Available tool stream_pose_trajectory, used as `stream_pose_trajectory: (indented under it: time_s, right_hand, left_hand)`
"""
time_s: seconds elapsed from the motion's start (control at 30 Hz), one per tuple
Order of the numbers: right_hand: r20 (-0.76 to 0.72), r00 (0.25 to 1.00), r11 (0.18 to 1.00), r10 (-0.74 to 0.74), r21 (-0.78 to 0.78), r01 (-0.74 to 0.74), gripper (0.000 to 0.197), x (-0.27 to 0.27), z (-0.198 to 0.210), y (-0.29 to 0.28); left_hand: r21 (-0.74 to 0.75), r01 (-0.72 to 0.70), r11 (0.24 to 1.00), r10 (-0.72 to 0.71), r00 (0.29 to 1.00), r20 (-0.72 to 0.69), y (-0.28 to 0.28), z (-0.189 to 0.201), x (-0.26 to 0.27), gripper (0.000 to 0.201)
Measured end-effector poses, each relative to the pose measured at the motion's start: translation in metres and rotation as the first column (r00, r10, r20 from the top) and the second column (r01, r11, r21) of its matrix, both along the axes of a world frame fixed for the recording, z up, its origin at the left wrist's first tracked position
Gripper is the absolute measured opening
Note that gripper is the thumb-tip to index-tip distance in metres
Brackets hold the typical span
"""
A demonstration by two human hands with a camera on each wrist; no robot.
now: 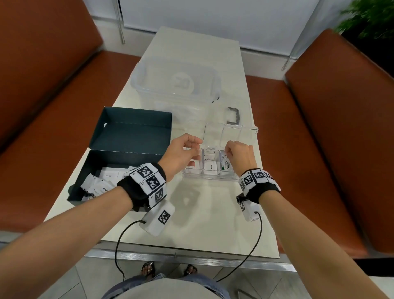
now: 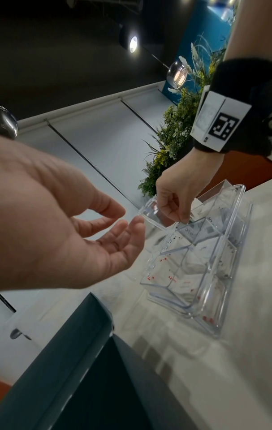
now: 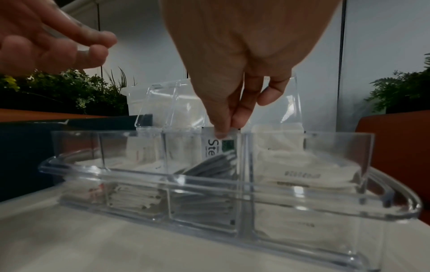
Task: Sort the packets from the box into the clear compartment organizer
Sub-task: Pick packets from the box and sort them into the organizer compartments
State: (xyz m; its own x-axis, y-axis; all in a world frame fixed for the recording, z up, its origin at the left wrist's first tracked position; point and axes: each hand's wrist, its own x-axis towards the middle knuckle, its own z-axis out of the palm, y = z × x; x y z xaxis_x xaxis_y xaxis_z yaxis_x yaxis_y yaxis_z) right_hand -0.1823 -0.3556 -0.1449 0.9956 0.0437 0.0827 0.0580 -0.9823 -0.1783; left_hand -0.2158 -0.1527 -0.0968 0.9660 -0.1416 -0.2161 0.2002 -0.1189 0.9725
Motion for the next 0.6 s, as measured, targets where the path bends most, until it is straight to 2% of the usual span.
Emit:
stream_pose_trajectory:
  time_s: [0.2,0.33,0.43,0.53,0.6]
  right_hand:
    - [-0.002,1.000,1.000,0.005,-0.017,-0.005,0.023,0.001,-0.004,-0.003]
    - [0.076,0.995,0.998,-0.062,0.031,0.060,0.023,-0.004,-0.002,-0.011]
    - [0.022,0.995,0.984,-0.099,-0.146,0.102,0.015,-0.013,0.002,-0.010]
    - [-0.124,0.989,0.942,-0.087,-0.334,0.041,0.016,-0.017,0.006,-0.005]
    - [-0.189,0.979,0.918,-0.083,-0.397,0.001,0.021,-0.016,0.007,-0.002]
  left_hand:
    - [-0.004,0.003,1.000,-0.003,1.000,0.002,0.004,0.001,-0.003,0.019]
    - [-0.002,-0.005,1.000,0.005,1.000,-0.003,0.009,0.001,-0.004,0.019]
    - [-0.003,-0.014,1.000,0.014,1.000,-0.008,0.014,0.000,-0.004,0.019]
    - [0.001,-0.010,1.000,0.010,1.000,-0.014,0.015,-0.001,-0.004,0.019]
    - [0.004,-0.003,1.000,0.003,1.000,-0.015,0.015,0.000,-0.004,0.019]
